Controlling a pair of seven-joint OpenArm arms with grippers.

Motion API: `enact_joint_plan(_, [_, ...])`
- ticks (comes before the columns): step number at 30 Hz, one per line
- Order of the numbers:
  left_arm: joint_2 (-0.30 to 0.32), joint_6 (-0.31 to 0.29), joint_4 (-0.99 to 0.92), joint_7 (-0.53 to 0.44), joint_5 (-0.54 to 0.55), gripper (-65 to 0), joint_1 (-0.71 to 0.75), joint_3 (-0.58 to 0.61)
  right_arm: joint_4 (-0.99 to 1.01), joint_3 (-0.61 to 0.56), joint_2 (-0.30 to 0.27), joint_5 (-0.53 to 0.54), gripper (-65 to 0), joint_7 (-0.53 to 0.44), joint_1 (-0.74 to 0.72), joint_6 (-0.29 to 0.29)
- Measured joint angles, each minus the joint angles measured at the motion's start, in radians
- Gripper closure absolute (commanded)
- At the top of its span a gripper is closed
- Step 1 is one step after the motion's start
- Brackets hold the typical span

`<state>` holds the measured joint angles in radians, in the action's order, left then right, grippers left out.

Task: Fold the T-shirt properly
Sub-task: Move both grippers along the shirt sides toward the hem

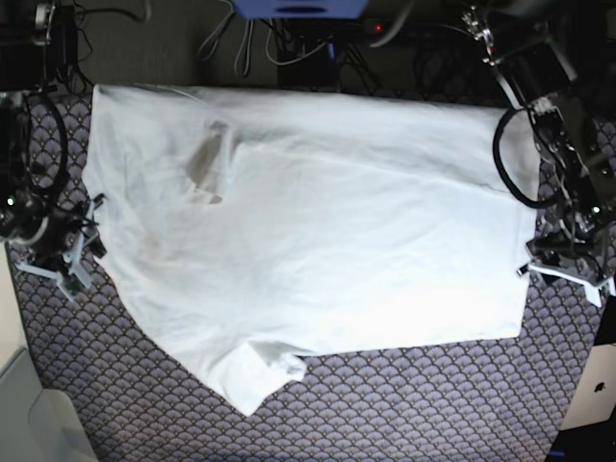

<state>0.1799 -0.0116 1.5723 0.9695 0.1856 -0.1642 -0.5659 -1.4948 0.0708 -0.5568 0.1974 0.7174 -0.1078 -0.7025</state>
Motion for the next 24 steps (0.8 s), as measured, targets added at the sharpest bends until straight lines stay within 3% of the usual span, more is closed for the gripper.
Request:
enact_joint_plan(5, [0.006,0.008,-0.183,-0.262,-0.014,-27.6,-0.019,0.035,0.190,-0.120,0.011,0.007,-27.8,-0.008,-0.195,-0.003])
enact_joint_plan(9, [0.051,0.000,-0.319,-0.414,-0.004,-27.5,-0.054,0.173,0.322,-0.152,0.056,0.008,-27.8,-0.012,-0.323,0.000])
enact_joint_plan(11, [0.074,-0.008,-0.399,-0.477,0.001,-27.5,-0.082,0.243,0.378,-0.188,0.063,0.001,-27.8,-0.059,-0.372,0.001])
enact_joint_plan(15, [0.083,0.007,-0.562,-0.558,-0.003,-27.5,-0.160,0.319,0.527,-0.291,0.085,-0.001,-27.8,-0.166,-0.455,-0.002])
enact_joint_plan(24, [0.101,0.004,-0.813,-0.669,-0.005,-27.5,-0.328,0.322,0.922,-0.376,0.112,-0.002,-27.8,-0.427,-0.644,0.022])
